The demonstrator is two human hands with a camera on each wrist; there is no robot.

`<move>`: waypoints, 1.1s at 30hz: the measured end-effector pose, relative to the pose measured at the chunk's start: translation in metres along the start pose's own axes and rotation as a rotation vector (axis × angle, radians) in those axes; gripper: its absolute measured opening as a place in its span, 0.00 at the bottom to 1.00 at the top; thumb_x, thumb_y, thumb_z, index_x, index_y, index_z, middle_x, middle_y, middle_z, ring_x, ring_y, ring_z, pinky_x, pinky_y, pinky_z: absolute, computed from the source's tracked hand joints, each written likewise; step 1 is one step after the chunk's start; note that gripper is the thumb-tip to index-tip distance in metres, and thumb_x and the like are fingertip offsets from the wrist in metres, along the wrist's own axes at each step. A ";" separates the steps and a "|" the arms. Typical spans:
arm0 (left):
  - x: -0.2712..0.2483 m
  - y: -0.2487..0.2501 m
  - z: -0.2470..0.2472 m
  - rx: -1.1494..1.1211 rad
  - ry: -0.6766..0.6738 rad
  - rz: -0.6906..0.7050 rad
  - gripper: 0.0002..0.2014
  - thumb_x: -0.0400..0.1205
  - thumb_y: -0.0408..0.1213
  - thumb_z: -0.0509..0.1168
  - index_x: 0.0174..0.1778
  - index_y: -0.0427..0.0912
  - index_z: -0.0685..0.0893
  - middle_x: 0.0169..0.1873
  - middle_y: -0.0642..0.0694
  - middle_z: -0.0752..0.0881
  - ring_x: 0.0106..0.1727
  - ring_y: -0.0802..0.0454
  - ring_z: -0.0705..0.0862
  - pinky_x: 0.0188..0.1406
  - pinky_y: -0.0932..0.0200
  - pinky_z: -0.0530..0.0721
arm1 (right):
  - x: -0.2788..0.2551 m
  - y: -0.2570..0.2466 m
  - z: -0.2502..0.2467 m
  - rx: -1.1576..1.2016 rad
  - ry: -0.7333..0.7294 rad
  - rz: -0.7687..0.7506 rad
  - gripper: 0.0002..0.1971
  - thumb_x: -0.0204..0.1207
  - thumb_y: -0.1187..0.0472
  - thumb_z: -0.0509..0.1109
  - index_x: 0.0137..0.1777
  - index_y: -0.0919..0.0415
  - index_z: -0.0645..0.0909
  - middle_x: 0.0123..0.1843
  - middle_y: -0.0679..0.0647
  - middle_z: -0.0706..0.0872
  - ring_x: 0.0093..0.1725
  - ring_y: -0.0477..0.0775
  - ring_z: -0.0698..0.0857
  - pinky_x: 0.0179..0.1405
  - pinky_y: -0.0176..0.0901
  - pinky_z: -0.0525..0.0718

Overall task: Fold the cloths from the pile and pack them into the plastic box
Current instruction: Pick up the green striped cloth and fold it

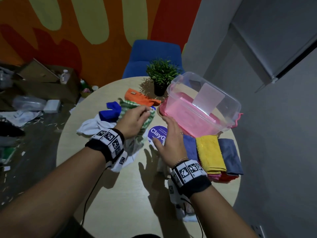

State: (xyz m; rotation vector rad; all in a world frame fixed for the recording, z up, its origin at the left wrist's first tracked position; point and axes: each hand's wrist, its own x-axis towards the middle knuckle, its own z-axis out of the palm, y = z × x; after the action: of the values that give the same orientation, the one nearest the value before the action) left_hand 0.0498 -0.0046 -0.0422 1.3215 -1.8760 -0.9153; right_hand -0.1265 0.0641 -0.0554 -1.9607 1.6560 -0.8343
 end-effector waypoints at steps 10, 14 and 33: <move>-0.027 0.048 -0.048 -0.189 -0.434 0.021 0.09 0.81 0.35 0.73 0.55 0.49 0.92 0.51 0.56 0.93 0.55 0.57 0.90 0.56 0.61 0.86 | 0.010 -0.021 -0.034 0.323 -0.182 -0.220 0.23 0.68 0.64 0.80 0.62 0.52 0.81 0.55 0.45 0.86 0.56 0.42 0.83 0.59 0.37 0.79; -0.036 0.042 -0.062 -0.060 -0.417 -0.042 0.07 0.76 0.38 0.78 0.49 0.47 0.93 0.44 0.55 0.93 0.47 0.58 0.91 0.49 0.61 0.88 | 0.008 -0.012 -0.043 0.329 -0.259 -0.124 0.09 0.70 0.60 0.79 0.39 0.47 0.81 0.37 0.44 0.84 0.39 0.41 0.81 0.42 0.39 0.78; -0.057 -0.015 -0.086 -0.045 0.044 -0.183 0.03 0.83 0.34 0.71 0.45 0.44 0.89 0.39 0.51 0.90 0.38 0.65 0.88 0.40 0.70 0.83 | 0.005 0.006 -0.027 -0.036 -0.158 0.064 0.03 0.77 0.62 0.74 0.44 0.61 0.86 0.37 0.52 0.89 0.38 0.51 0.86 0.38 0.44 0.81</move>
State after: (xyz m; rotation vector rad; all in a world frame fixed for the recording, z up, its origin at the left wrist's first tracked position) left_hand 0.1439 0.0312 -0.0147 1.4920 -1.7129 -1.0060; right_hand -0.1487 0.0595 -0.0391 -1.9327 1.6419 -0.6131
